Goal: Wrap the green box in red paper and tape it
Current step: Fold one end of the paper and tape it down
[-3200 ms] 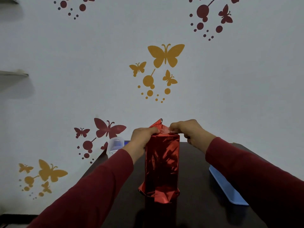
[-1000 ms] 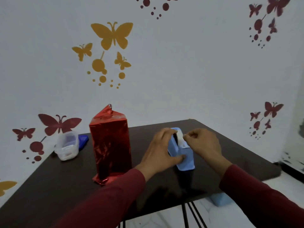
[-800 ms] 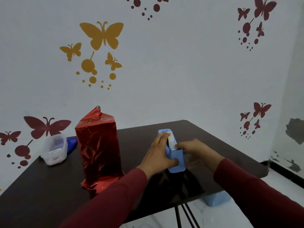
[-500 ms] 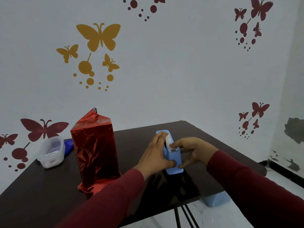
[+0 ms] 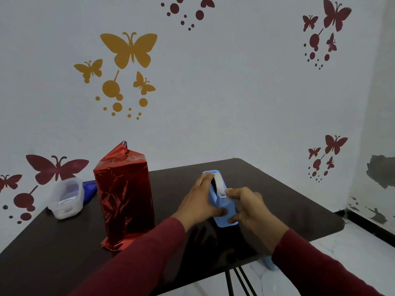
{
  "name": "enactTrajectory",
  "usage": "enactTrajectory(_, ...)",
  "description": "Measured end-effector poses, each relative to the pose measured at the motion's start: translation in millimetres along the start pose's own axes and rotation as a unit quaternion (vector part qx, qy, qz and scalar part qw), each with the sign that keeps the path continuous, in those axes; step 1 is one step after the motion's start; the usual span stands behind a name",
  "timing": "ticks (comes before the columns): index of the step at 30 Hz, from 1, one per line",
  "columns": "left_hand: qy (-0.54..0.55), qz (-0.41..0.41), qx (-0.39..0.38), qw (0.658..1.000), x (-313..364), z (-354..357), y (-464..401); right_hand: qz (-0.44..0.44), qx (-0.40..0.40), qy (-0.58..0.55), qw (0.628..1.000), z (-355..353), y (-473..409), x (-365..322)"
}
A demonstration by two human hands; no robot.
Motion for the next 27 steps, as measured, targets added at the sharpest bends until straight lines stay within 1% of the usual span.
enactTrajectory(3,0.0,-0.009,-0.009,1.0,-0.6,0.9,-0.2,-0.013,-0.001,-0.007,1.0,-3.4,8.3,5.7)
enactTrajectory(6,-0.002,-0.009,-0.04,0.999,-2.5,7.8,-2.0,-0.016,-0.014,-0.011,1.0,-5.5,10.2,11.9)
enactTrajectory(9,-0.004,-0.002,-0.058,0.998,-5.5,13.5,-2.3,-0.028,-0.029,0.009,0.999,-6.9,5.9,13.2)
enactTrajectory(14,0.037,0.011,-0.014,0.999,-4.0,0.3,0.6,-0.071,-0.002,0.167,0.983,-12.3,-0.3,-6.2)
enactTrajectory(18,0.037,0.032,0.017,0.999,7.6,-12.1,1.4,-0.1,0.018,0.29,0.952,-10.7,-1.5,-27.6)
enactTrajectory(20,0.038,0.038,0.022,0.998,13.5,-15.3,2.3,-0.113,0.021,0.333,0.936,-8.4,0.0,-32.3)
enactTrajectory(23,0.039,0.037,0.019,0.998,18.4,-17.6,3.4,-0.111,0.028,0.348,0.93,-11.7,5.9,-29.1)
enactTrajectory(25,0.041,0.032,0.021,0.998,22.1,-19.2,5.7,-0.127,0.016,0.402,0.907,-11.8,12.2,-31.7)
enactTrajectory(27,0.053,0.029,0.023,0.998,26.7,-23.2,8.1,-0.16,0.009,0.411,0.898,-9.1,20.6,-43.3)
Point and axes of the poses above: each hand's wrist, its own y-axis away from the middle knuckle, its own z-axis out of the palm, x = y × z, the point moved 10 cm from there along -y, towards the middle knuckle, and after that the axes turned 4 degrees about -x, right-handed, at the moved point
